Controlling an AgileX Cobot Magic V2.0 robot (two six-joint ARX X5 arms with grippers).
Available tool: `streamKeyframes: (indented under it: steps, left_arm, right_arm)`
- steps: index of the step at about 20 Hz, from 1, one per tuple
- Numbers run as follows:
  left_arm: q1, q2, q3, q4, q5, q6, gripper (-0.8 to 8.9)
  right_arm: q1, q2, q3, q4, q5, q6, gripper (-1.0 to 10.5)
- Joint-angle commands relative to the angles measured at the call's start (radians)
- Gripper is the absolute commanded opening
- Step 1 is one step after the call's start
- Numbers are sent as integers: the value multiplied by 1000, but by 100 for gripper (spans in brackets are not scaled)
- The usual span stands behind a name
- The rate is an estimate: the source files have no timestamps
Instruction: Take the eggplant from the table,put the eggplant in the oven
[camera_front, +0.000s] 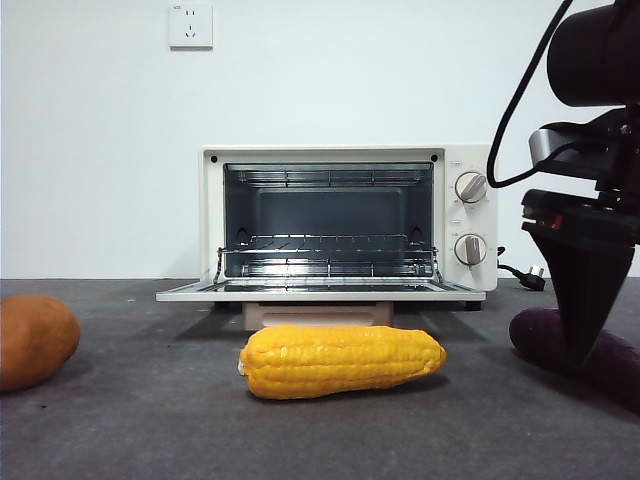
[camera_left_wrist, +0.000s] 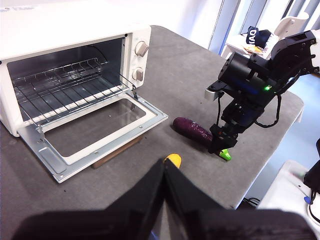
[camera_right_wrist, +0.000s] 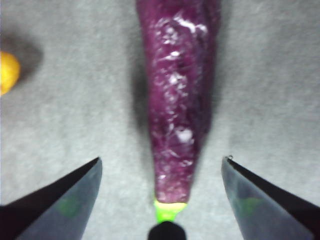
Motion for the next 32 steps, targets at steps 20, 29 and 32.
streamKeyframes:
  steps: [20,29,32]
  left_arm:
    - [-4,-3,-10,2,3,15,-6]
    - [-4,-3,-10,2,3,19,-6]
    - [-4,-3,-10,2,3,19,-6]
  right_arm:
    - [2,19,-13,2,18,45,373]
    - [19,62,-13,14,45,57,149]
    - [41,62,-13,18,72,56,-4]
